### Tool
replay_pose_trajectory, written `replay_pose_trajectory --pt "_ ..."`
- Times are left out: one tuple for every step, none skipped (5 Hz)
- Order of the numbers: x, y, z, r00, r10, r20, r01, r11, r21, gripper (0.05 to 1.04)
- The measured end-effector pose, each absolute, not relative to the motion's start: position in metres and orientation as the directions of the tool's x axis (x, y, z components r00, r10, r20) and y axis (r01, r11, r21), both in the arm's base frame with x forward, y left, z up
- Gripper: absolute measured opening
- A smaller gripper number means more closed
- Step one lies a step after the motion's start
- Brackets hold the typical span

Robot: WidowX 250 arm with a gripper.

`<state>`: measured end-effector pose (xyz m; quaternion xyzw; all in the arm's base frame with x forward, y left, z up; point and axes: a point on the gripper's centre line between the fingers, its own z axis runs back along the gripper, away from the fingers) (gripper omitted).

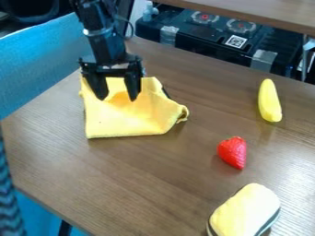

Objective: Move the cloth to the left side of the strawberry

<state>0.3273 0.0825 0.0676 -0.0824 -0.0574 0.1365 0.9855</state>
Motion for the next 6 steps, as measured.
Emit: replay_pose_trajectory --pt "0.334 0.085 0.049 0.96 0.258 0.113 -0.238 0.957 -0.165 1.001" --pt "0.339 0.081 0.036 0.973 0.189 0.131 -0.177 0.979 -0.096 1.001" --pt "0.34 0.083 0.019 0.983 0.146 0.114 -0.143 0.989 -0.033 1.001" --pt "0.35 0.087 0.014 0.985 0.131 0.112 -0.133 0.991 0.005 1.001" --pt "0.363 0.088 0.014 0.982 0.152 0.111 -0.155 0.988 0.012 1.001" --pt "0.386 0.091 0.016 0.973 0.201 0.111 -0.201 0.979 -0.014 1.001"
